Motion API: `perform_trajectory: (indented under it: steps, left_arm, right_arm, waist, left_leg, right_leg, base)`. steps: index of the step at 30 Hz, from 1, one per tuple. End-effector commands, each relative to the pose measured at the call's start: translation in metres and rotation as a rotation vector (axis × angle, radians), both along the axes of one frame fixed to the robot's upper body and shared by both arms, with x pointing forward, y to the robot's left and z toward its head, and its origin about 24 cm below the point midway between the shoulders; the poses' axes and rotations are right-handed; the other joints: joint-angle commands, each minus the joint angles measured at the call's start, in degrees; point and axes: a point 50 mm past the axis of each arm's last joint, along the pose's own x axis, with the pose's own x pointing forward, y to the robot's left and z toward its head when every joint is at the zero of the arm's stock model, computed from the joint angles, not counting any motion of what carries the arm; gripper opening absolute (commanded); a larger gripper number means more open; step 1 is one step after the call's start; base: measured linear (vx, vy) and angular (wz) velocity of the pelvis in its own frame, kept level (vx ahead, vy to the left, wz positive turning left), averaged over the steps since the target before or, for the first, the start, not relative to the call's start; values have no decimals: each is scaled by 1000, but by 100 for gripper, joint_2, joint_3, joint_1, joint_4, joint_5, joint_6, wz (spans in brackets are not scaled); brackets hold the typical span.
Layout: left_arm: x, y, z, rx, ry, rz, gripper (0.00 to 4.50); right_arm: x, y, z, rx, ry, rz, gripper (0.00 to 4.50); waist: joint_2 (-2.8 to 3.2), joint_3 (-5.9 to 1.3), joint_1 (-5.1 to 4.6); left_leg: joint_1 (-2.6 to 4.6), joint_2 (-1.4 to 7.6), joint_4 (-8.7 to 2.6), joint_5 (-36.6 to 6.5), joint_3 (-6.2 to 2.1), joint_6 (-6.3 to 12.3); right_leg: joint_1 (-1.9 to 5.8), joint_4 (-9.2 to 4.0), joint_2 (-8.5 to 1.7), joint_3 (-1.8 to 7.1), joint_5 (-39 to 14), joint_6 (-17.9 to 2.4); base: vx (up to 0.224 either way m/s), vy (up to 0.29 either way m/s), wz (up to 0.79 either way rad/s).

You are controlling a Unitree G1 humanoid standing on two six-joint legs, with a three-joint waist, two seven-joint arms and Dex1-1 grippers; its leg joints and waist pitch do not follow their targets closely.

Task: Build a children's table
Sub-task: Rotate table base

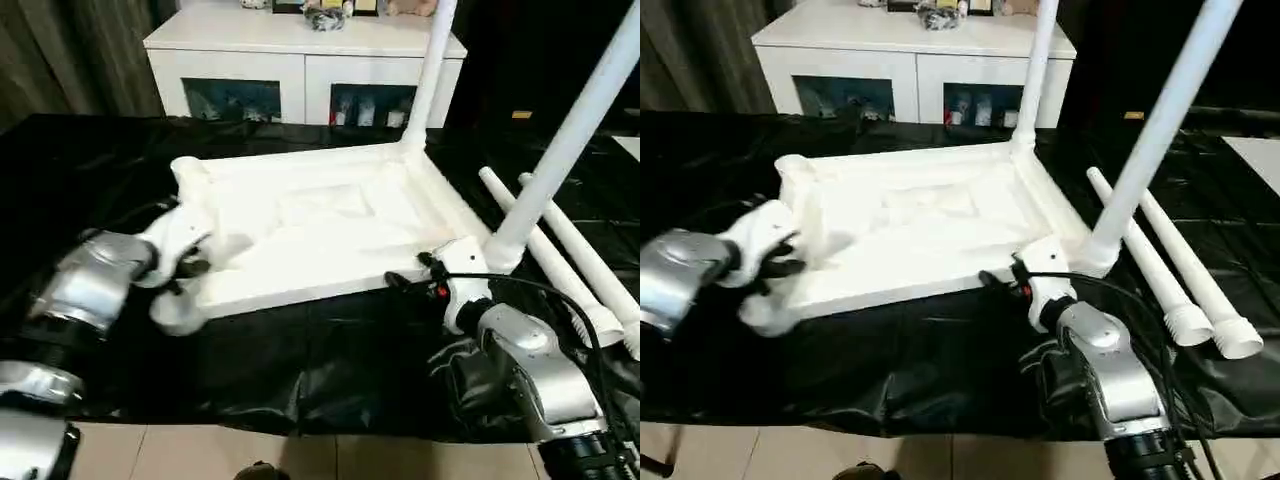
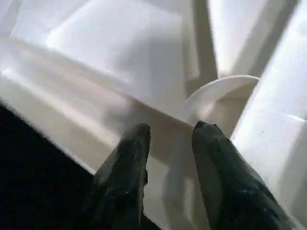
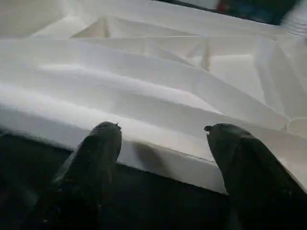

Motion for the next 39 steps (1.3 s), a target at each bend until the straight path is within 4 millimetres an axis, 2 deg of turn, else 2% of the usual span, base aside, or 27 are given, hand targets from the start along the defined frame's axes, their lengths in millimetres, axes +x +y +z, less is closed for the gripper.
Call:
perform_trajectory:
  steps: [1,2,5,7,8,10,12,14,15,17,18,19,20,21,22,23,24,25,26,27,28,29,30,31,33,36,39]
  left_arm:
    - [-15,-16,-25,-25,151,-80,175]
    - [-15,-16,-25,-25,151,-80,175]
    - [-3,2,0,-40,36,8,175]
    - [5,10,14,-80,-21,76,175]
    - [8,14,23,-113,-50,115,194]
    - [13,18,41,-182,-104,188,208]
    - [15,19,49,-229,-126,216,224]
    - [19,23,58,-285,-175,296,238]
    - [24,29,60,-278,-213,364,247]
    - [26,34,60,-255,-242,413,268]
    - [29,38,60,-237,-269,450,278]
    - [30,41,58,-230,-279,487,285]
    - [30,44,54,-207,-275,501,285]
    - [29,52,42,-117,-266,532,293]
    - [28,53,37,-96,-261,538,293]
    - [27,54,34,-83,-262,543,293]
    - [27,53,32,-91,-259,540,293]
    - [26,51,27,-112,-251,533,293]
    - [26,46,23,-154,-223,518,293]
    - [25,42,19,-190,-198,501,293]
    - [24,36,15,-222,-162,461,293]
    - [23,33,14,-224,-131,425,293]
    - [23,32,14,-228,-120,421,293]
    - [22,29,13,-250,-82,419,293]
    - [24,29,13,-279,-60,458,293]
    - [25,30,13,-280,-63,474,293]
    - [28,31,11,-303,-67,505,293]
  right_arm:
    - [6,-7,6,4,-21,-55,323]
    - [6,-7,6,4,-21,-55,323]
    - [7,-7,13,46,-60,-72,323]
    - [7,-7,14,61,-69,-81,323]
    - [7,-8,15,68,-72,-90,323]
    - [8,-11,13,61,-68,-127,323]
    - [9,-14,12,48,-65,-154,323]
    - [12,-20,8,17,-51,-219,323]
    - [13,-25,5,-6,-39,-265,323]
    - [14,-28,4,-20,-33,-292,323]
    - [15,-30,3,-25,-32,-310,323]
    - [15,-33,3,-28,-31,-337,323]
    - [16,-35,2,-29,-29,-363,323]
    - [18,-42,0,-43,-20,-424,323]
    - [18,-44,0,-50,-15,-441,323]
    - [18,-46,-1,-52,-10,-448,323]
    - [18,-46,-2,-50,-9,-447,323]
    - [18,-46,-2,-45,-7,-443,323]
    - [18,-44,-2,-28,-2,-426,323]
    - [17,-42,-1,-13,-1,-407,323]
    - [17,-37,2,8,-17,-356,323]
    - [16,-34,4,15,-25,-317,323]
    - [16,-33,5,18,-27,-306,323]
    - [15,-30,7,26,-36,-263,323]
    - [15,-28,9,32,-43,-233,323]
    - [16,-28,10,32,-45,-221,323]
    - [15,-26,12,40,-47,-186,323]
  waist:
    - [14,-218,-96]
    - [17,-212,-102]
    - [42,-232,-164]
    - [26,-248,-223]
    - [33,-251,-231]
    - [39,-254,-250]
    - [15,-208,-291]
    - [-1,-189,-320]
    - [10,-184,-328]
    - [32,-165,-365]
    - [84,-157,-377]
    - [159,-154,-318]
    - [204,-181,-169]
    - [-40,-303,37]
    - [-382,-360,-140]
    - [-350,-184,-182]
    - [-267,-143,-35]
    - [-7,-167,89]
    - [-29,-167,9]
    - [56,-343,-84]
    - [125,-360,-107]
    - [79,-323,-137]
    - [59,-301,-145]
    - [45,-321,-138]
    - [16,-316,-150]
    - [0,-304,-145]
    - [-21,-319,-131]
  left_leg:
    - [376,438,-629,-3855,-317,-649]
    - [377,433,-634,-3897,-322,-654]
    - [356,418,-685,-4004,-332,-695]
    - [302,404,-720,-3798,-332,-642]
    - [293,402,-735,-3762,-327,-644]
    - [321,403,-721,-3650,-304,-674]
    - [321,391,-716,-3781,-309,-651]
    - [351,376,-703,-3949,-299,-647]
    - [374,363,-693,-4049,-304,-644]
    - [364,358,-741,-4294,-308,-663]
    - [312,392,-876,-4554,-278,-682]
    - [47,497,-1274,-4872,-167,-716]
    - [-173,551,-1532,-5033,-29,-756]
    - [-13,369,-1462,-3647,454,-897]
    - [601,292,-346,-2542,262,-886]
    - [761,103,645,-1135,-247,-462]
    - [-172,-47,362,-269,-563,-137]
    - [72,278,2,-641,-600,-283]
    - [270,345,-139,-1005,-494,-407]
    - [536,517,-334,-1336,-482,-520]
    - [456,518,-382,-1029,-389,-478]
    - [374,485,-397,-1173,-336,-396]
    - [285,445,-423,-1532,-295,-401]
    - [285,441,-423,-1642,-251,-372]
    - [217,426,-410,-1400,-210,-304]
    - [190,413,-390,-1208,-186,-234]
    - [181,418,-375,-941,-168,-159]
  right_leg:
    - [-170,-628,-345,145,-2967,-446]
    - [-174,-637,-336,137,-3030,-414]
    - [-129,-631,-305,90,-2918,-386]
    - [-49,-632,-308,54,-2663,-422]
    - [-38,-615,-298,46,-2593,-441]
    - [-78,-635,-301,51,-2364,-570]
    - [-80,-680,-296,20,-2546,-573]
    - [-101,-712,-278,-13,-2807,-529]
    - [-109,-738,-270,-43,-2969,-470]
    - [-77,-742,-206,-145,-3102,-367]
    - [6,-666,-120,-249,-2901,-361]
    - [299,-187,44,-374,-2186,-459]
    - [502,390,126,-404,-1541,-492]
    - [351,446,29,-153,-2053,-376]
    - [-270,-328,-405,50,-3735,-169]
    - [-718,-1098,-1031,269,-5240,-363]
    - [356,-704,-736,359,-4726,-555]
    - [200,-616,-736,265,-3999,-685]
    - [27,-550,-428,150,-3127,-804]
    - [-72,-204,-83,26,-935,-1051]
    - [19,-153,-77,-23,396,-1291]
    - [48,-195,-84,-11,434,-1358]
    - [113,-217,-152,20,194,-1432]
    - [122,-256,-199,33,-16,-1441]
    - [168,-273,-238,58,-16,-1431]
    - [173,-320,-249,63,-225,-1360]
    - [186,-311,-245,55,-90,-1355]
  base:
    - [0,0,0]
    - [0,0,0]
    - [0,0,0]
    - [0,0,0]
    - [0,0,0]
    - [0,0,0]
    - [-25,6,-4]
    - [-25,6,-4]
    - [0,0,0]
    - [-25,4,-6]
    - [-59,4,-9]
    - [-59,4,-9]
    - [-121,-10,3]
    - [-82,-87,15]
    - [-82,-87,15]
    - [28,-131,8]
    - [85,-55,-20]
    - [85,-55,-20]
    - [0,0,0]
    - [-66,-38,37]
    - [-66,-38,37]
    - [0,0,0]
    - [0,0,0]
    - [0,0,0]
    - [0,0,0]
    - [0,0,0]
    - [0,0,0]
